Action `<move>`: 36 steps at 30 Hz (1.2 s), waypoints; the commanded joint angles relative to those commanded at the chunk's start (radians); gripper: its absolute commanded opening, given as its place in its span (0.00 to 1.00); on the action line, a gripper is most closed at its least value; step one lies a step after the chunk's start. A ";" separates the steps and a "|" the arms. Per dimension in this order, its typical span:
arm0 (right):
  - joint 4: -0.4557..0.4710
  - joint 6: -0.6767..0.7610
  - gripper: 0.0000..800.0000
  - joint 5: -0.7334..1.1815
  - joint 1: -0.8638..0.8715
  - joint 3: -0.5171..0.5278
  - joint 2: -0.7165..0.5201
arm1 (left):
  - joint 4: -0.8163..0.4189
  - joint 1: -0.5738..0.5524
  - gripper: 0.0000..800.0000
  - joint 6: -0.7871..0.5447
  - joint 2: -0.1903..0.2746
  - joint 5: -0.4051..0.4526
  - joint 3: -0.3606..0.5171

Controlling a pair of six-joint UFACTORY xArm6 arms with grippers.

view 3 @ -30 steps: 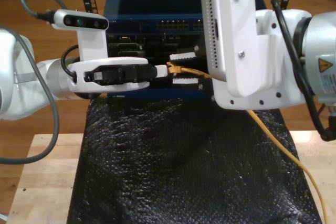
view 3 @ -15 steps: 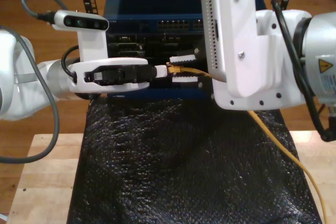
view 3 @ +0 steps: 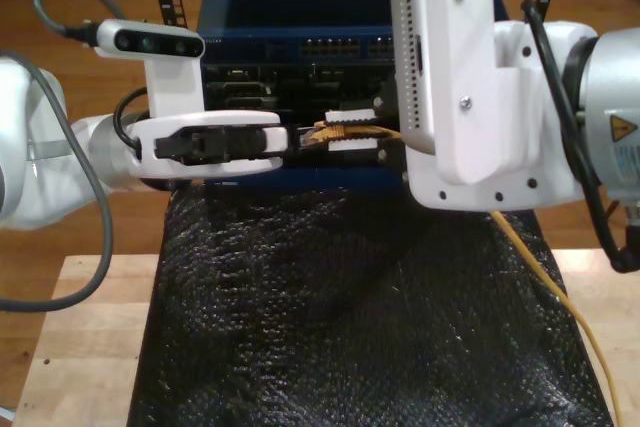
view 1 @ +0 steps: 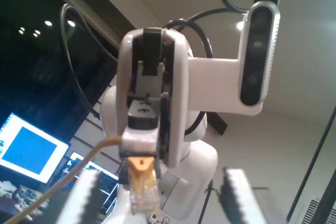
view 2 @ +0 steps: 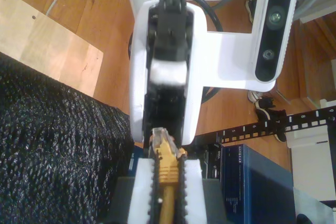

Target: Grab the cable and plug it in

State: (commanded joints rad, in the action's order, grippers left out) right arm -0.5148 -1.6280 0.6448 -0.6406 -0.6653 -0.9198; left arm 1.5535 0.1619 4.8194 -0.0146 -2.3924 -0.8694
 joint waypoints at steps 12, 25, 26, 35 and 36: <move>-0.009 0.137 0.00 0.017 0.020 -0.051 0.147 | 0.032 0.092 0.99 -0.008 0.018 0.192 -0.005; -0.008 0.209 0.00 0.227 0.391 -0.087 0.218 | -0.118 0.298 0.99 -0.083 0.072 0.249 -0.106; -0.005 0.213 0.00 0.245 0.402 -0.092 0.227 | -0.158 0.307 0.99 -0.100 0.086 0.278 -0.112; 0.103 0.269 0.00 0.347 0.502 -0.106 0.305 | -0.479 0.330 0.99 -0.172 0.190 0.410 -0.176; 0.124 0.284 0.00 0.358 0.517 -0.103 0.313 | -0.520 0.339 0.99 -0.183 0.192 0.422 -0.187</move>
State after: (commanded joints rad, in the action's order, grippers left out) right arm -0.3905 -1.3441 1.0023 -0.1235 -0.7681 -0.6068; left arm 1.0334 0.5010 4.6368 0.1772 -1.9705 -1.0566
